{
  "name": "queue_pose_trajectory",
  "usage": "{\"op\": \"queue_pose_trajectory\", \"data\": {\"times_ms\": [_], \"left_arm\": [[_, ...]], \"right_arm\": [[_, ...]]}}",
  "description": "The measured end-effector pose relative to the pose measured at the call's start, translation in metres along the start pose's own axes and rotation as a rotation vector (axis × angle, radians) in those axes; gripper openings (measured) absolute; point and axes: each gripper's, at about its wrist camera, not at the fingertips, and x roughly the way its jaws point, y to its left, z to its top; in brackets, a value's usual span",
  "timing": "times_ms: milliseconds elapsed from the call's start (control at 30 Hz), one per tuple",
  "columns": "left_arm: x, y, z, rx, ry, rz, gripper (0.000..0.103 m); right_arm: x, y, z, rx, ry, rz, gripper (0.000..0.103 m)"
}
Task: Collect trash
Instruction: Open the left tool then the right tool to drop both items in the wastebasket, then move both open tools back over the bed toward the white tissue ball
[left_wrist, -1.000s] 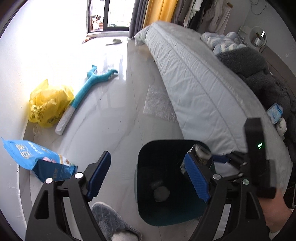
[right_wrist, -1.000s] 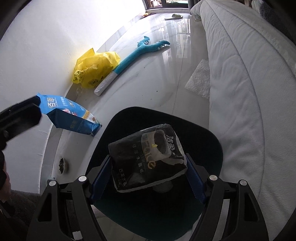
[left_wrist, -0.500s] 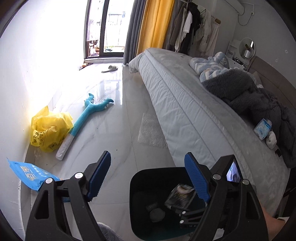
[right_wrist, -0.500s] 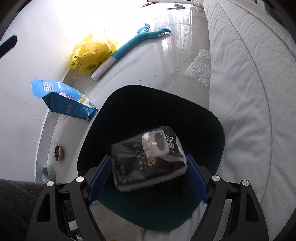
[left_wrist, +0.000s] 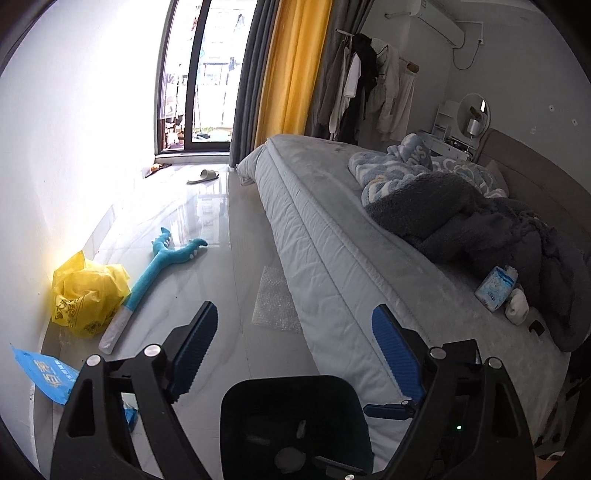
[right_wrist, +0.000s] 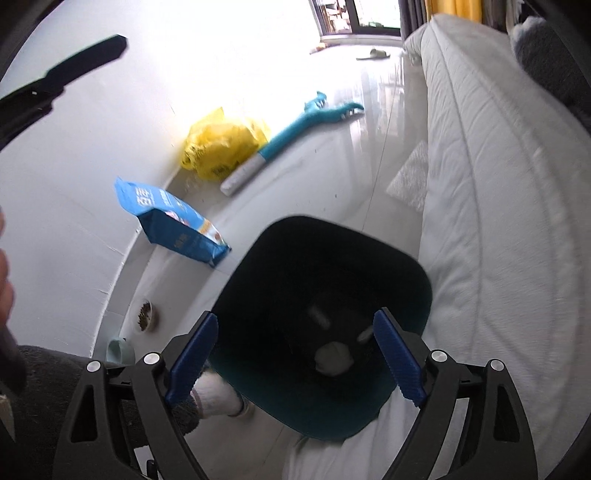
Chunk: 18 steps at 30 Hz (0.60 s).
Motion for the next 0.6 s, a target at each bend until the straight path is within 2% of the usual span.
{"op": "queue_pose_trajectory", "data": {"times_ms": [167, 333, 600], "left_arm": [[-0.004, -0.026, 0.008, 0.028, -0.042, -0.023, 0.09], [-0.005, -0.054, 0.014, 0.042, -0.074, -0.072, 0.093], [0.01, -0.097, 0.014, 0.048, -0.066, -0.124, 0.093]], "right_arm": [[-0.038, -0.009, -0.003, -0.023, -0.099, -0.011, 0.087], [-0.076, -0.031, -0.012, -0.022, -0.2, -0.071, 0.087], [-0.12, -0.085, -0.03, 0.054, -0.277, -0.169, 0.087]]}}
